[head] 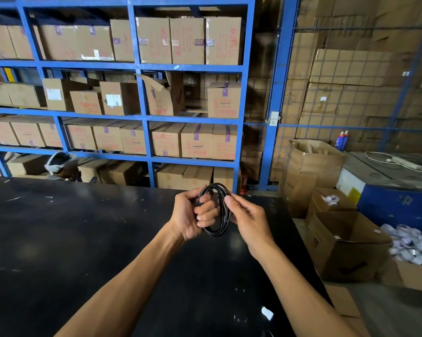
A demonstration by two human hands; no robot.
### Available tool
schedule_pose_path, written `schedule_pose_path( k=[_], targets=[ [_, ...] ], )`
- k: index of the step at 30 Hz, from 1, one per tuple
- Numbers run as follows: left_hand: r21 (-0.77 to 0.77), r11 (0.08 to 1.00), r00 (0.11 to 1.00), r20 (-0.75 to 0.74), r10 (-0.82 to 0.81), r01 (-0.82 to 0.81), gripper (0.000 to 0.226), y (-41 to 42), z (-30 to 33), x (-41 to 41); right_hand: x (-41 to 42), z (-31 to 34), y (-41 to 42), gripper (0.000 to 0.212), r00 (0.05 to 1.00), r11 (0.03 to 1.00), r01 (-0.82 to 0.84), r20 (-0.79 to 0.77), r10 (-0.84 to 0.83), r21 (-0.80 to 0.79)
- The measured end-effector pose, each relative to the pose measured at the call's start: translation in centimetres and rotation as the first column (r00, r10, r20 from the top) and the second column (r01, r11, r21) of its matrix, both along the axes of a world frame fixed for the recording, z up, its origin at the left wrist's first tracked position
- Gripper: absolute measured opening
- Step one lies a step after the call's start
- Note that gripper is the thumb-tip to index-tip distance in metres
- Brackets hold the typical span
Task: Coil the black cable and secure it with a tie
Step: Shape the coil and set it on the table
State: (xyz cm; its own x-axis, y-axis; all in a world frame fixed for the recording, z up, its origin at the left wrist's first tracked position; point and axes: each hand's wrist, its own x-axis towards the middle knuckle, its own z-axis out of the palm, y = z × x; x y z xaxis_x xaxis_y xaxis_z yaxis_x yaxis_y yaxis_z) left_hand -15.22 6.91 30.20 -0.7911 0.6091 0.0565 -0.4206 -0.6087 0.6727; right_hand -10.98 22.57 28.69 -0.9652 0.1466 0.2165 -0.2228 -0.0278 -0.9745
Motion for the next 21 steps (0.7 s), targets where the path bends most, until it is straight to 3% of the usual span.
schedule_pose_path(
  k=[7, 11, 14, 18, 21],
  targets=[
    [0.011, 0.999, 0.998, -0.048, -0.033, 0.033, 0.039, -0.5, -0.3, -0.5, -0.2, 0.3, -0.5, 0.032, 0.998, 0.999, -0.008, -0.068, 0.005, -0.035],
    [-0.252, 0.965, 0.993, -0.116, 0.038, -0.067, 0.043, -0.1, -0.2, -0.4, -0.5, -0.1, -0.6, 0.028, 0.991, 0.995, 0.099, -0.095, -0.095, 0.034],
    [-0.453, 0.89, 0.989, -0.145, -0.02, -0.048, 0.048, -0.8, -0.5, -0.6, -0.8, -0.3, 0.3, 0.026, 0.983, 0.977, 0.172, -0.086, -0.162, 0.128],
    [-0.529, 0.848, 0.987, -0.122, -0.1, 0.021, 0.076, -2.2, -1.5, -1.4, -1.1, -0.3, 1.4, 0.03, 0.979, 0.965, 0.195, -0.086, -0.183, 0.178],
    [-0.697, 0.713, 0.947, -0.274, -0.168, -0.076, 0.077, -2.4, -1.9, -1.2, -1.3, -0.2, 1.6, 0.031, 0.975, 0.958, 0.22, -0.085, -0.208, 0.185]
  ],
)
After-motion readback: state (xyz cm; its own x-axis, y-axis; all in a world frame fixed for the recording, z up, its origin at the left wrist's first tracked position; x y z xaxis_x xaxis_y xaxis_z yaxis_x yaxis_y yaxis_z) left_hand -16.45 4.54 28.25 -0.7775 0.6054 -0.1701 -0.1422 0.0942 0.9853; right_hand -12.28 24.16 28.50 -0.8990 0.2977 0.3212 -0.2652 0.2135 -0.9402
